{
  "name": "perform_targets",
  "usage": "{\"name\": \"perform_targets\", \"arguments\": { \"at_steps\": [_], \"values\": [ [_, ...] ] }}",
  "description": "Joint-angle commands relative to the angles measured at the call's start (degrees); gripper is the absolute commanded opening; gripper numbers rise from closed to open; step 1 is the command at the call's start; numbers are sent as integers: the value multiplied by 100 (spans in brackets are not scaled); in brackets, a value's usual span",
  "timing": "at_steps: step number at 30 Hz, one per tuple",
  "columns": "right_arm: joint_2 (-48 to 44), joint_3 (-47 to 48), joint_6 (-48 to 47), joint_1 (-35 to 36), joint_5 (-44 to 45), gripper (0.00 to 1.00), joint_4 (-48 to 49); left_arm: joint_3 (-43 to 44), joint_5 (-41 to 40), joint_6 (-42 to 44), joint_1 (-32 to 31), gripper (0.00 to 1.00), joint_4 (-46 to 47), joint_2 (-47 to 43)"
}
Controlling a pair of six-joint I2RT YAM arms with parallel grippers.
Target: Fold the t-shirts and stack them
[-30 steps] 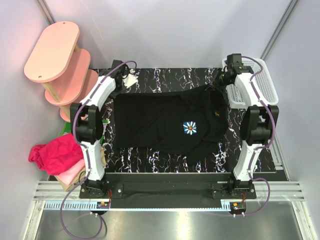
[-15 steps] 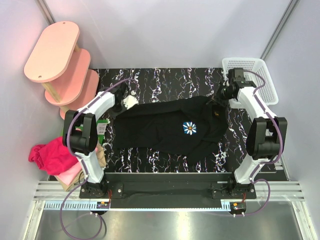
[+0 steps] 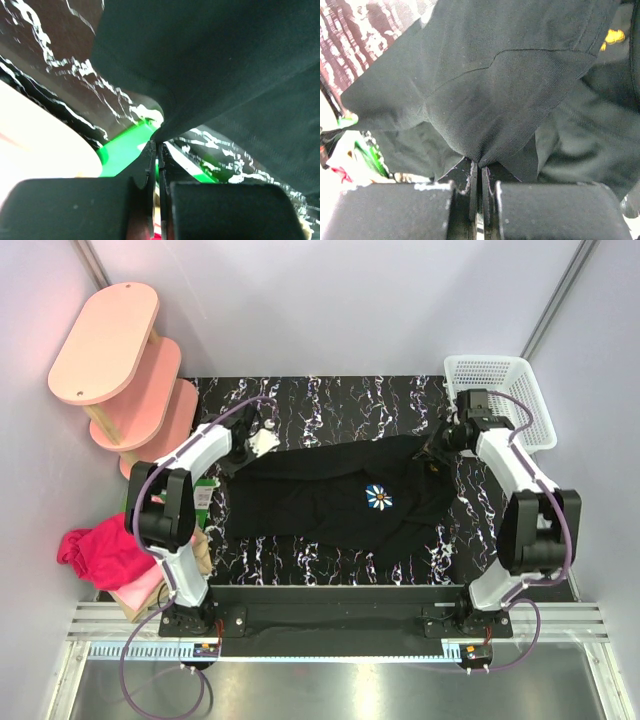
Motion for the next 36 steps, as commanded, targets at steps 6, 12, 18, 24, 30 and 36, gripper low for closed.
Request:
{"name": "perform_targets", "arguments": {
  "at_steps": [6, 12, 18, 24, 30, 36],
  "values": [
    [589, 38, 52, 22, 403, 0, 269, -264, 127, -231, -307, 0, 277, 155],
    [378, -270, 8, 22, 544, 39, 217, -836, 4, -170, -298, 0, 567, 146],
    [35, 291, -62, 22, 869, 57, -292, -986, -329, -21, -228, 19, 637, 24],
    [-62, 1178, -115, 39, 729, 55, -469, -381, -611, 129, -149, 88, 541, -275],
    [754, 1742, 166, 250, 158, 52, -83, 850, -322, -292, -587, 91, 41, 84],
    [1958, 2234, 158, 374, 157, 49, -47, 1500, -251, -565, -1133, 84, -65, 1321]
  ]
}}
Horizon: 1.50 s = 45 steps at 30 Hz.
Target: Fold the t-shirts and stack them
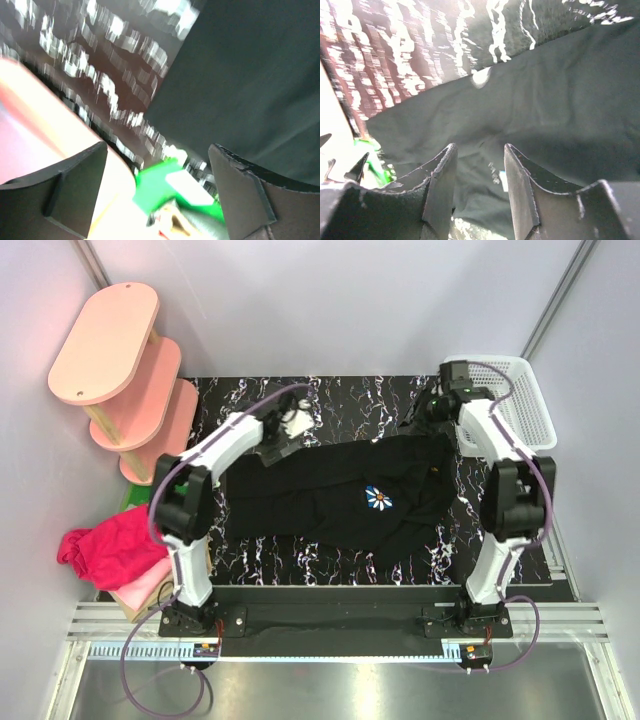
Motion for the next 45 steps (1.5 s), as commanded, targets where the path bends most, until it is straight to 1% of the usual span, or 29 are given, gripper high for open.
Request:
{"name": "perform_targets", "arguments": {
  "at_steps": [1, 3, 7, 10, 14, 18, 21, 24, 28, 30, 33, 37, 38, 39, 41, 45],
  "values": [
    [733, 248, 42, 61, -127, 48, 31, 456, 158, -305, -285, 83, -297, 1103],
    [918, 196, -19, 61, 14, 48, 32, 562, 158, -358, -276, 80, -368, 1384],
    [971, 37, -134, 35, 365, 47, -3, 449, 307, -402, -189, 79, -368, 1456],
    [1006, -68, -160, -18, 602, 47, -30, 317, 465, -411, -13, 78, -350, 1386],
    [1050, -252, -169, -132, 770, 47, -91, 106, 755, -350, 417, 77, -298, 1210],
    [1225, -209, -178, -176, 832, 46, -100, 88, 694, -262, 638, 77, -245, 1245],
    [1489, 80, -143, -176, 674, 46, -100, 272, 808, -341, 577, 77, -262, 1262],
    [1796, 493, -134, -185, 595, 45, -109, 308, 782, -367, 375, 77, -271, 1228],
    [2341, 924, -257, -255, 612, 44, -267, 115, 773, -341, 172, 76, -271, 947],
    [2438, 1004, -397, -317, 856, 42, -337, -78, 835, -315, 190, 76, -280, 771],
    [2360, 759, -433, -440, 1147, 38, -373, -350, 826, -227, 216, 76, -254, 428],
    [1746, 145, -415, -493, 1630, 38, -346, -553, 852, -69, 391, 76, -192, 94],
    [1631, 47, -450, -475, 1640, 38, -338, -553, 852, -42, 435, 76, -175, 102],
    [1430, -32, -468, -484, 1849, 39, -338, -545, 844, -25, 531, 75, -175, 120],
    [1288, -209, -468, -475, 1851, 40, -250, -475, 791, -16, 611, 75, -166, 260],
    [1252, -16, -459, -379, 1702, 40, -275, -351, 808, -86, 699, 74, -157, 392]
  ]
}}
